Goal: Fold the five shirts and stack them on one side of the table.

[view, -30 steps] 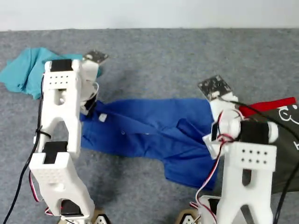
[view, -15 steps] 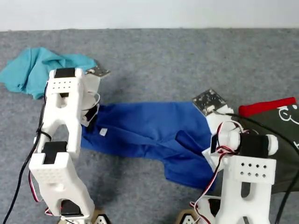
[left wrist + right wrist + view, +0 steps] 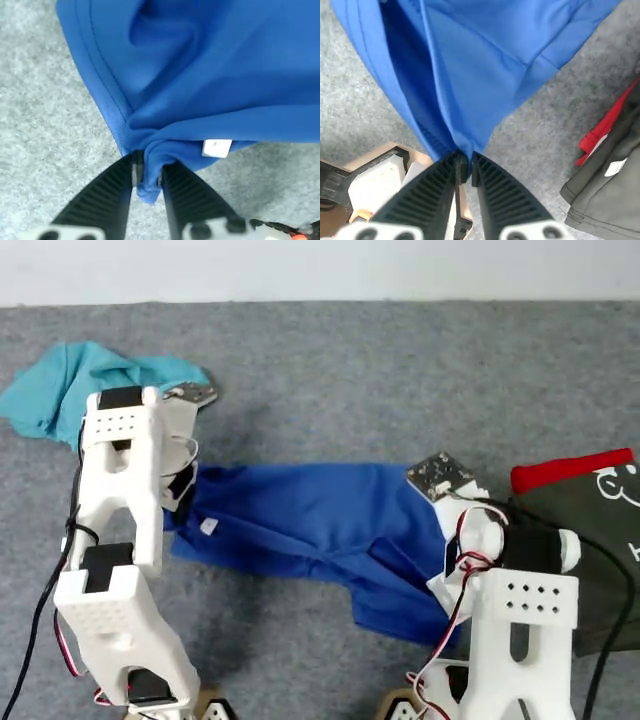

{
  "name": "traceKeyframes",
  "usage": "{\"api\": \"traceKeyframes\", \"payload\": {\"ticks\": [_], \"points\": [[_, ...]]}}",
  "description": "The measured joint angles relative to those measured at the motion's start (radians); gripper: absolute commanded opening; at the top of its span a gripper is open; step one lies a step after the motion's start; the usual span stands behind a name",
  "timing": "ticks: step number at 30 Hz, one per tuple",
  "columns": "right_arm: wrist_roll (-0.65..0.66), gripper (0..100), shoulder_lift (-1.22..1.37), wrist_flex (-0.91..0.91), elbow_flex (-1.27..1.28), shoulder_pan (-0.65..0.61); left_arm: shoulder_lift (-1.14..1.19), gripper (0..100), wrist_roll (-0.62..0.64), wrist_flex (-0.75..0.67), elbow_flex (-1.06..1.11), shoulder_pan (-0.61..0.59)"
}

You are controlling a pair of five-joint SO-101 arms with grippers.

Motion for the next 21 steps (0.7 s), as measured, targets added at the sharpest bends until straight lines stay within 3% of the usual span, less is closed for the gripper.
{"api": "traceKeyframes", "payload": {"ticks": [3,13,17,21], "points": [[0.0,27.8,0.0,0.0,0.0,0.002,0.0,10,-0.003,-0.018,0.0,-0.002],[-0.005,24.5,0.0,0.002,0.0,0.002,0.0,10,-0.005,-0.006,0.0,0.0],[-0.011,24.5,0.0,-0.008,0.0,0.006,-0.028,10,-0.005,0.008,0.014,0.054],[-0.014,24.5,0.011,-0.14,0.003,0.058,-0.109,10,-0.005,0.011,0.014,0.066]]}}
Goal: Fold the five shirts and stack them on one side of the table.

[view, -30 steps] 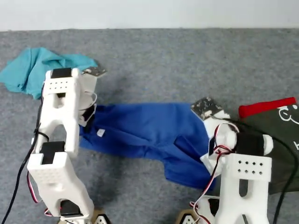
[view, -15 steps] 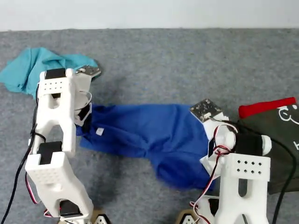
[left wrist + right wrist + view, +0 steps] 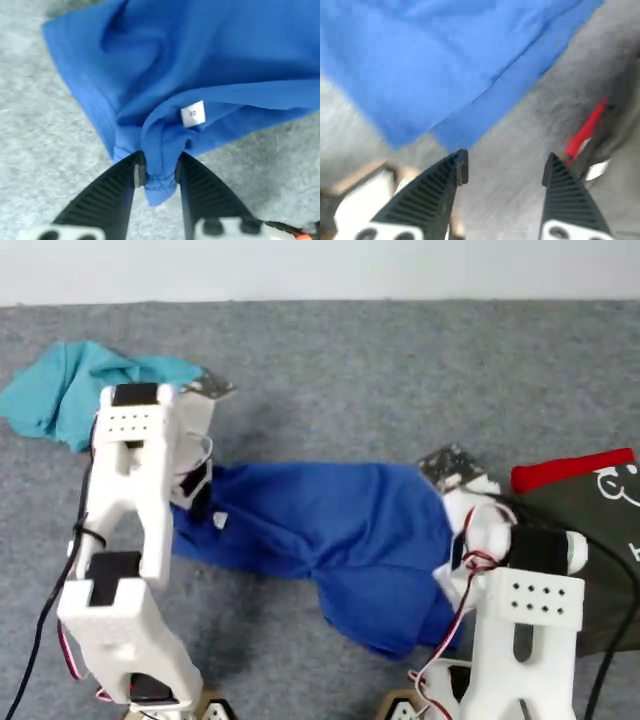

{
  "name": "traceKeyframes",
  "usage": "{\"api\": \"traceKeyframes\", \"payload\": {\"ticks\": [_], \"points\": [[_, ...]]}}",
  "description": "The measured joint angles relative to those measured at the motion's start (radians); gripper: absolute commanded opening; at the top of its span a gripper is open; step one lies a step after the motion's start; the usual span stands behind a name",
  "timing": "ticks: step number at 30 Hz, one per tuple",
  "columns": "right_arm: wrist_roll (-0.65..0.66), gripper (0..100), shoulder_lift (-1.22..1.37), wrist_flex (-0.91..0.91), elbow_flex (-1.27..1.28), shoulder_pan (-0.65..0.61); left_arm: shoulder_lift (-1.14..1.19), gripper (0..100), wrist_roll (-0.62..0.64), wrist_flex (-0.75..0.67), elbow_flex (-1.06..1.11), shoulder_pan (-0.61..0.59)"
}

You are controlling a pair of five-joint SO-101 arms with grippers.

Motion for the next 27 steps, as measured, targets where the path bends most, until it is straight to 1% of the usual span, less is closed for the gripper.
{"api": "traceKeyframes", "payload": {"ticks": [8,13,14,17,19,21,23,27], "points": [[-0.071,24.1,0.207,-0.232,0.0,0.012,-0.141,10,-0.003,0.0,0.0,0.0],[-0.077,23.9,0.295,-0.336,0.017,0.008,-0.158,10,-0.054,0.0,0.035,0.0],[-0.077,22.8,0.313,-0.348,0.017,0.009,-0.158,10,-0.055,0.0,0.044,0.0],[-0.092,13.9,0.364,-0.387,0.017,0.006,-0.158,10,-0.058,0.0,0.06,0.0],[-0.124,9.6,0.39,-0.408,0.017,-0.028,-0.158,10,-0.058,0.0,0.068,0.0],[-0.157,10.2,0.42,-0.431,0.017,-0.069,-0.158,10,-0.058,-0.012,0.069,0.0],[-0.183,13.2,0.453,-0.457,0.017,-0.103,-0.158,10,-0.058,-0.037,0.069,0.0],[-0.203,16.4,0.528,-0.511,0.017,-0.115,-0.158,10,-0.058,-0.115,0.069,0.0]]}}
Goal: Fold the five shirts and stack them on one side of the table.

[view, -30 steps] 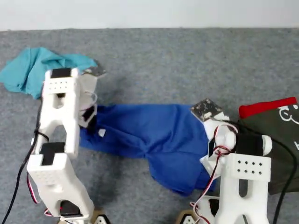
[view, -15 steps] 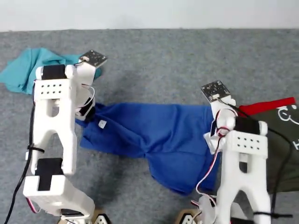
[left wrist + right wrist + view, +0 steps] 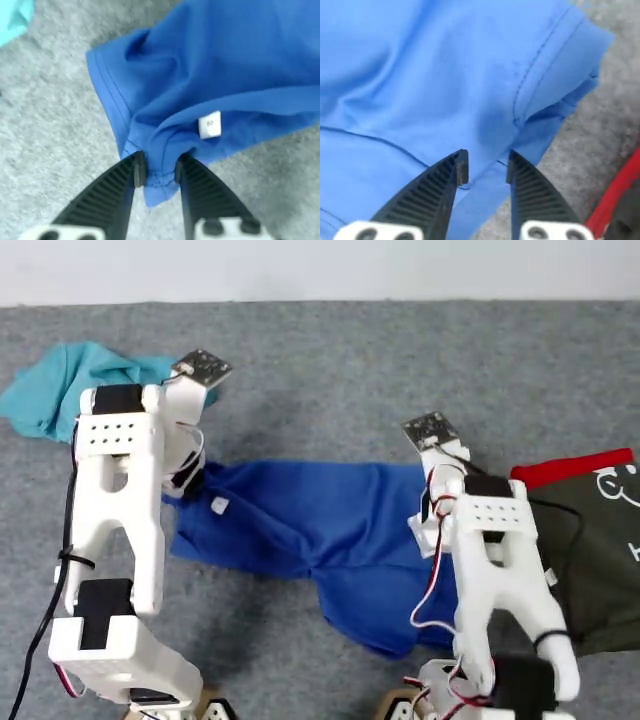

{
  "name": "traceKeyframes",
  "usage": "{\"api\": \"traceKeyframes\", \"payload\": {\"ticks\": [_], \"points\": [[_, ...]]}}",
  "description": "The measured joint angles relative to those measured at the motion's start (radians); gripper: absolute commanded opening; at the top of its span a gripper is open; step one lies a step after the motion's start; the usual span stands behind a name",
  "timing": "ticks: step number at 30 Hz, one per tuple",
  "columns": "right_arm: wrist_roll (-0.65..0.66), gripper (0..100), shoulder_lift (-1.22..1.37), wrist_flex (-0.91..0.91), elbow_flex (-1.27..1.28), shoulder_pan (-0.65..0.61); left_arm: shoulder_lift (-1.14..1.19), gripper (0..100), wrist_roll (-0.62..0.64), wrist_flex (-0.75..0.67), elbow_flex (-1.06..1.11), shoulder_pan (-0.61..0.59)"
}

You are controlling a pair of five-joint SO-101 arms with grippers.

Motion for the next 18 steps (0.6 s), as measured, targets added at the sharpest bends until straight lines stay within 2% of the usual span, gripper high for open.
{"api": "traceKeyframes", "payload": {"ticks": [13,18], "points": [[-0.003,14.3,0.175,-0.146,0.0,0.023,0.0,10,0.0,-0.046,0.0,0.0],[-0.003,1.7,0.229,-0.204,0.0,0.026,0.0,10,0.0,-0.046,0.006,0.0]]}}
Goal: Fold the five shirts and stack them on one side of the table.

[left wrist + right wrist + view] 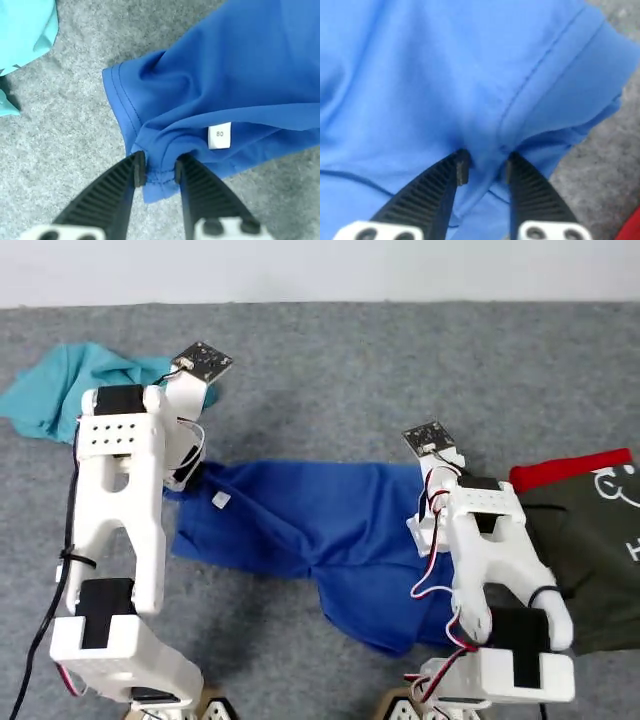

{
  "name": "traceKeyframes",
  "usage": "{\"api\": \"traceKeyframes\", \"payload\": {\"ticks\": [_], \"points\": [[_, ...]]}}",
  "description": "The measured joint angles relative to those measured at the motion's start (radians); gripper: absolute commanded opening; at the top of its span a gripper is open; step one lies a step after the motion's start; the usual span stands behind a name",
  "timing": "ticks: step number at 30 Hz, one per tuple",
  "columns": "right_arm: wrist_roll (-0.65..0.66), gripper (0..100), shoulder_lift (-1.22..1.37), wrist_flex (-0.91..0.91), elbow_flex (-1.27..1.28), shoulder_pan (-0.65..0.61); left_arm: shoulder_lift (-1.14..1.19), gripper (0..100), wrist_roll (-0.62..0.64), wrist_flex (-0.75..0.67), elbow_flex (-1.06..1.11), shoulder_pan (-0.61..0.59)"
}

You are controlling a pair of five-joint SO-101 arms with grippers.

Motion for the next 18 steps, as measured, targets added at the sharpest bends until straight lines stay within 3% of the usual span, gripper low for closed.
{"api": "traceKeyframes", "payload": {"ticks": [11,18], "points": [[0.0,1.0,0.005,-0.003,-0.044,0.011,0.0,10,0.0,0.0,0.112,0.0],[0.044,1.0,0.005,0.031,-0.135,0.137,0.0,10,0.0,-0.012,0.117,0.0]]}}
